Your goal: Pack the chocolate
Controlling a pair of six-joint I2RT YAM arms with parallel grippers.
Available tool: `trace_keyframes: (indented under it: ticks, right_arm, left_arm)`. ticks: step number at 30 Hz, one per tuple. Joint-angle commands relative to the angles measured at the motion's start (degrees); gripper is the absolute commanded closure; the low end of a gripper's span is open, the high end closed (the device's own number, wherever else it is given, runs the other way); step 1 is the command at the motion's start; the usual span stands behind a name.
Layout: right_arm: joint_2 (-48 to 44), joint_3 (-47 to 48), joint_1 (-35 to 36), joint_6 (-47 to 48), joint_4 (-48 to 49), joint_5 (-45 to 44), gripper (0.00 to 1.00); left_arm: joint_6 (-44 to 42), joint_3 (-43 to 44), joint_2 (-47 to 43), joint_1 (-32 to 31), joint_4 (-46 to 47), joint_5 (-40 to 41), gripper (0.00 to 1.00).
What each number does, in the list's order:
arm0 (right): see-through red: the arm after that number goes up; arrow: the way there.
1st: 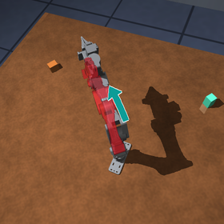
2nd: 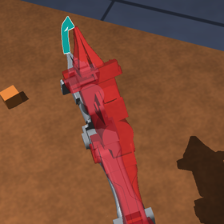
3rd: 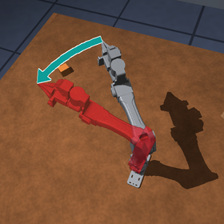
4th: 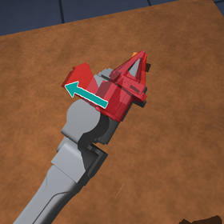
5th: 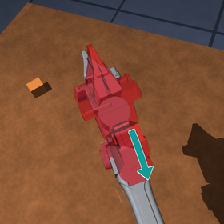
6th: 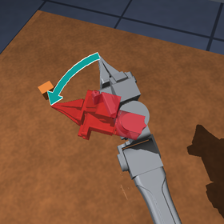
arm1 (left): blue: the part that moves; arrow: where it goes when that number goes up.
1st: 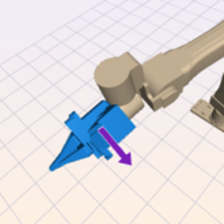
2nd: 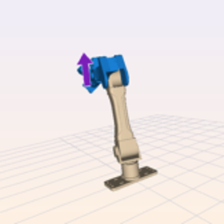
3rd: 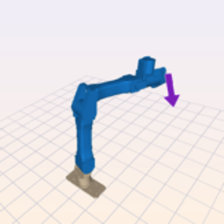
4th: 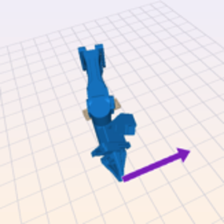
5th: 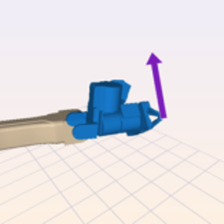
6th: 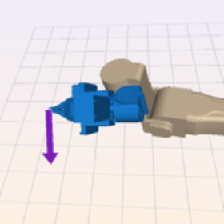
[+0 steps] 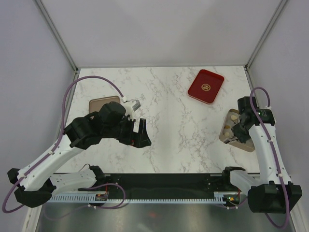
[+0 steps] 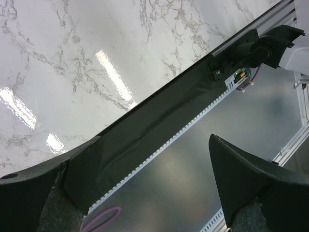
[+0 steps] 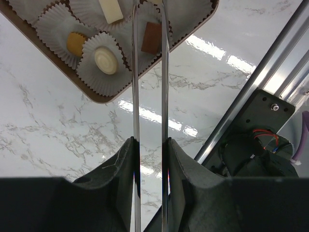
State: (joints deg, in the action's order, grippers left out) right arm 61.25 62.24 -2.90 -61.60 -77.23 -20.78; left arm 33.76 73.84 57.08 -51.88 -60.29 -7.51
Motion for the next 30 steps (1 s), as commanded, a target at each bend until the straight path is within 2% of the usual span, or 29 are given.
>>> trace_keyframes:
  ticks: [1,12,30]
  right_arm:
    - [-3.23,-1.85,-0.18,0.87,-6.44,0.47,0.68]
    - [-6.50,-2.91,-0.18,1.14,-6.44,-1.64,0.67]
    - [-12.65,-7.57,-0.27,-3.96,-6.53,-2.43,0.68]
  left_arm:
    - [-1.94,0.34,0.31,-0.33,1.32,1.27,0.02]
    - [-2.47,-0.28,-0.13,-0.33,1.32,1.53,0.02]
    - [-2.64,-0.89,-0.04,-0.94,1.14,1.44,0.03]
